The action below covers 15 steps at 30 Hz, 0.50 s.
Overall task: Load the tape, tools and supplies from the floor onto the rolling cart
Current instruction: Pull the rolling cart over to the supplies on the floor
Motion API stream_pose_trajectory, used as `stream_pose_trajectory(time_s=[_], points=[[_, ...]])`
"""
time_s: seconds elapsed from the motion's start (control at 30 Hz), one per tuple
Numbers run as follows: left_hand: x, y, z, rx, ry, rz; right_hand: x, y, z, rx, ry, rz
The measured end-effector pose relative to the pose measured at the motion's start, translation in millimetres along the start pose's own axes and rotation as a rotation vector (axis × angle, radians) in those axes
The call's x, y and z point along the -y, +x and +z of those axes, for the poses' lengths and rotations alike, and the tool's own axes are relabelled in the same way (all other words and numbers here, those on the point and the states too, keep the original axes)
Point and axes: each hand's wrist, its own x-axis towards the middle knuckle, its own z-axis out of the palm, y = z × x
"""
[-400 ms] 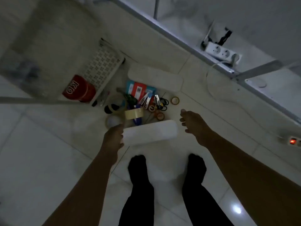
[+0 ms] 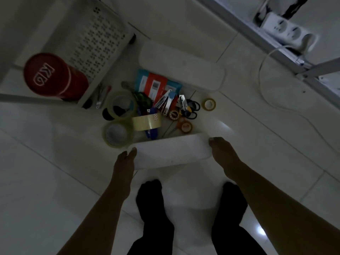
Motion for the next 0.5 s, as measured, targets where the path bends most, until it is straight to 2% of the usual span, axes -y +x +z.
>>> stream_pose_trajectory(time_s=[0.13,0.33,0.5], points=[[5,4,7,0.039,-0.067,0.017,2,12,11,0.003,0.077,0.037],[-9,-15,-1,0.045,-0.093,-0.026,18,-11,-1,-0.006,0.082,-0.032],[-36,-57,-17,0.037,-0.115,0.020,54,-50,-28,-0.019,0.080,-0.108]])
